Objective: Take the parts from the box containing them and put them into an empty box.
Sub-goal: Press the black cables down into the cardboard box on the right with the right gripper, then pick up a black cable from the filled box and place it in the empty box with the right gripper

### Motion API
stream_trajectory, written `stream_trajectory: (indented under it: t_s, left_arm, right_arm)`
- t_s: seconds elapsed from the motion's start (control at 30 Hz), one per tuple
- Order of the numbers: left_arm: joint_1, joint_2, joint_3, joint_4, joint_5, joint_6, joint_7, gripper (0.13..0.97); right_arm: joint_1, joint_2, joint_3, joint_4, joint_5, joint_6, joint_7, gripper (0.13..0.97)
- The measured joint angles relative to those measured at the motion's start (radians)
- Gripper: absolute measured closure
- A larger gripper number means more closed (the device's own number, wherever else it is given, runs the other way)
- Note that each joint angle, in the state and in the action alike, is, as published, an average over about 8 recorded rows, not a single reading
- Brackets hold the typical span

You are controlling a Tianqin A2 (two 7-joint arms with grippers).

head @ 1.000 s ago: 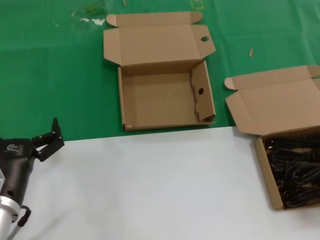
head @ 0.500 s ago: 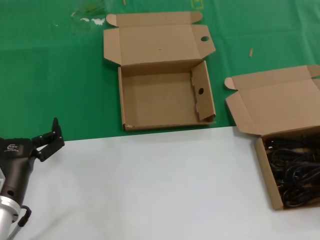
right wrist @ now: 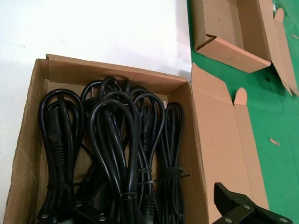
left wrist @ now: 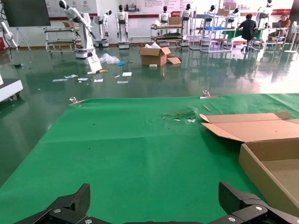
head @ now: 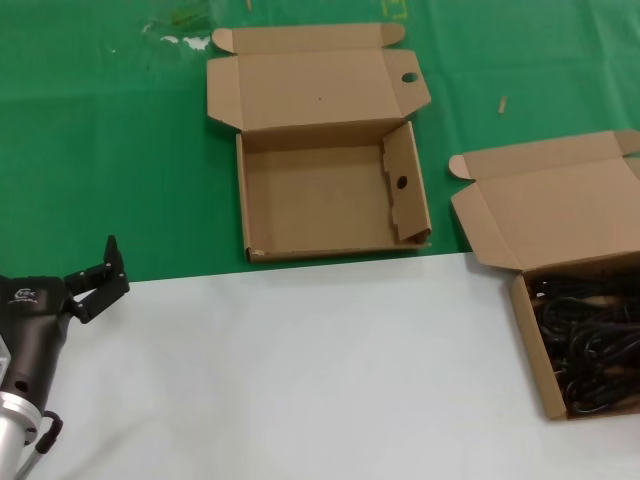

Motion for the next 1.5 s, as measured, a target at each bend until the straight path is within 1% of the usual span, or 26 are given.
stream_trajectory:
  t_s: [0.2, 0.23, 0.5, 0.53, 0.8, 0.83, 0.97, 1.1, 1.23, 1.33, 1.4, 1.5]
  left_arm:
    - [0.000, 0.000, 0.000, 0.000, 0.000, 0.000, 0.000, 0.132]
    - [0.000, 0.000, 0.000, 0.000, 0.000, 0.000, 0.000, 0.132]
    - [0.000, 0.000, 0.000, 0.000, 0.000, 0.000, 0.000, 0.132]
    - [0.000, 0.000, 0.000, 0.000, 0.000, 0.000, 0.000, 0.132]
    - [0.000, 0.000, 0.000, 0.000, 0.000, 0.000, 0.000, 0.132]
    - [0.000, 0.000, 0.000, 0.000, 0.000, 0.000, 0.000, 0.132]
    - [0.000, 0.000, 0.000, 0.000, 0.000, 0.000, 0.000, 0.132]
    - [0.000, 0.000, 0.000, 0.000, 0.000, 0.000, 0.000, 0.132]
    - [0.000, 0.000, 0.000, 0.000, 0.000, 0.000, 0.000, 0.132]
    - [0.000, 0.000, 0.000, 0.000, 0.000, 0.000, 0.000, 0.132]
    - [0.000, 0.000, 0.000, 0.000, 0.000, 0.000, 0.000, 0.132]
    - [0.000, 0.000, 0.000, 0.000, 0.000, 0.000, 0.000, 0.132]
  right_arm:
    - [-0.007, 0.006, -0.005, 0.000, 0.010, 0.005, 0.000, 0.330]
    - [-0.009, 0.007, -0.005, 0.000, 0.011, 0.005, 0.000, 0.330]
    - [-0.011, 0.012, -0.009, -0.006, 0.022, 0.007, -0.008, 0.526]
    - [-0.010, 0.012, -0.010, -0.008, 0.023, 0.007, -0.010, 0.526]
    - [-0.006, 0.019, -0.014, -0.012, 0.031, 0.003, -0.015, 0.732]
    - [-0.007, 0.020, -0.013, -0.011, 0.032, 0.002, -0.015, 0.732]
    - [-0.019, 0.028, -0.004, 0.007, 0.040, 0.004, -0.015, 0.797]
    - [-0.047, 0.048, 0.029, 0.055, 0.058, 0.006, 0.004, 0.863]
    - [-0.074, 0.068, 0.078, 0.140, 0.088, 0.013, 0.058, 0.867]
    - [-0.069, 0.063, 0.096, 0.219, 0.103, 0.030, 0.111, 0.871]
    - [-0.049, 0.045, 0.088, 0.271, 0.102, 0.048, 0.145, 0.874]
    - [0.007, -0.006, 0.041, 0.339, 0.078, 0.076, 0.184, 0.874]
